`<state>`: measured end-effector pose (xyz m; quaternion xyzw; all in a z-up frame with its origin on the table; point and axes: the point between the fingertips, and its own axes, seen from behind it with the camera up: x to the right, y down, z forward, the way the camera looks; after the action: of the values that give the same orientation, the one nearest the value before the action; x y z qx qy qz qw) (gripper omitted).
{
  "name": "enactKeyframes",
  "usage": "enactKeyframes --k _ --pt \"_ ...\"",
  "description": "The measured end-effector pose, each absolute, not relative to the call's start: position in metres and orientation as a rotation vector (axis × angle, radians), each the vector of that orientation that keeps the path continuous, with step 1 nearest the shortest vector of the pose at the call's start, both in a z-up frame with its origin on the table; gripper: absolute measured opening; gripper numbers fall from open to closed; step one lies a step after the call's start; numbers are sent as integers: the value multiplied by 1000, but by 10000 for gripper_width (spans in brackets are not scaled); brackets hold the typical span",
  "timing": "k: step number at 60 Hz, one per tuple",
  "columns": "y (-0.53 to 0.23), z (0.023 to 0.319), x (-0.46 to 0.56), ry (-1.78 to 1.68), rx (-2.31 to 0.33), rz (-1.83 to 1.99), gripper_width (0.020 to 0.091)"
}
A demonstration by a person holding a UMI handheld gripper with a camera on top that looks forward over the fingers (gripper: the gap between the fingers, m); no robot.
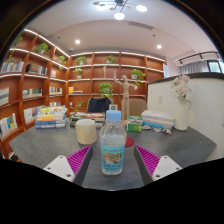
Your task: Pour water
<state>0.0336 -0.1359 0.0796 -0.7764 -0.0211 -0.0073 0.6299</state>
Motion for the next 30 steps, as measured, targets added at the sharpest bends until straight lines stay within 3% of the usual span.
enactKeyframes --k 7,14,18,23,26,30 --pt "-112 72 35 -20 -1782 -23 841" --pt "-95 63 30 -2 -1797 5 758" --pt "-88 63 28 -1 -1793 14 656" --pt "-81 67 31 6 -1769 -1 471" --pt "-80 66 31 0 -1767 -7 456" --pt "-79 67 32 -3 -1763 -9 385"
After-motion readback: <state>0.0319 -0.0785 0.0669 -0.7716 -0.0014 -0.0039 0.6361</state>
